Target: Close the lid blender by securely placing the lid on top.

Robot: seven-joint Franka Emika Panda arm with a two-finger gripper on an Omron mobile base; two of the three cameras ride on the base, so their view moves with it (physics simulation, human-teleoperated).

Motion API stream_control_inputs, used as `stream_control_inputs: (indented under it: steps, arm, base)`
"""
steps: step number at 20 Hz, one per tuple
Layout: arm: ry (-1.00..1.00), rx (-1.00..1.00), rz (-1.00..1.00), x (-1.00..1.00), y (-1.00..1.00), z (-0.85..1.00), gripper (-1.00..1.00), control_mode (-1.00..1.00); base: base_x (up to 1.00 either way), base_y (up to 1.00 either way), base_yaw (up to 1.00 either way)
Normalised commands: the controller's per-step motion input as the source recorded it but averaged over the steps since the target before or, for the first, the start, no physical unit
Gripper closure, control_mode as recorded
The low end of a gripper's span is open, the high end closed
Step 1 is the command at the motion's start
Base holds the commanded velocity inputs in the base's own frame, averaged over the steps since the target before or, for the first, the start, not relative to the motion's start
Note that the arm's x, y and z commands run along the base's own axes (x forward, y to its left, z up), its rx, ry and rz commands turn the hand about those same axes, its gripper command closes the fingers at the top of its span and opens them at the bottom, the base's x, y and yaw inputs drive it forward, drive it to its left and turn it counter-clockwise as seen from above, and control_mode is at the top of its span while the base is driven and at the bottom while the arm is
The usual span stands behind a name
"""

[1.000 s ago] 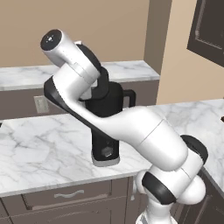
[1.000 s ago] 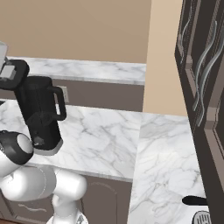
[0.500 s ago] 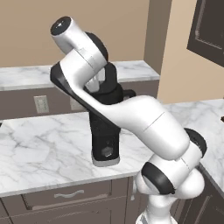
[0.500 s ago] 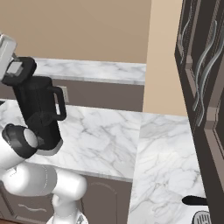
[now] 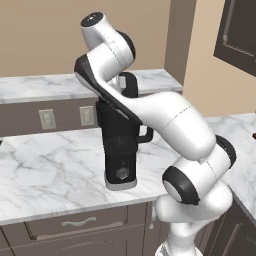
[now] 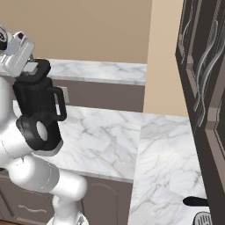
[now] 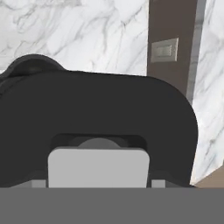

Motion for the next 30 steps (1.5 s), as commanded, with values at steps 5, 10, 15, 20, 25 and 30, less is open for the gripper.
stream_control_inputs:
  steps: [5, 10, 15, 20, 25, 30]
  arm:
    - [0.04, 0.02, 0.07, 0.07, -0.02, -0.32, 1.00, -1.00]
    - [0.15, 0.00, 0.06, 0.00, 0.01, -0.28, 1.00, -1.00]
    - [0.23, 0.01, 0.06, 0.08, 0.00, -0.09, 1.00, -1.00]
    - [0.24, 0.00, 0.05, 0.05, 0.00, -0.26, 1.00, -1.00]
    - [0.07, 0.00, 0.05, -0.12, 0.05, -0.21, 1.00, -1.00]
    - [-0.02, 0.00, 0.05, -0.39, 0.11, -0.23, 1.00, -1.00]
  base:
    - [0.00, 0.00, 0.00]
    - [0.00, 0.00, 0.00]
    - [0.00, 0.00, 0.00]
    - [0.00, 0.00, 0.00]
    - [0.00, 0.00, 0.00]
    - [0.00, 0.00, 0.00]
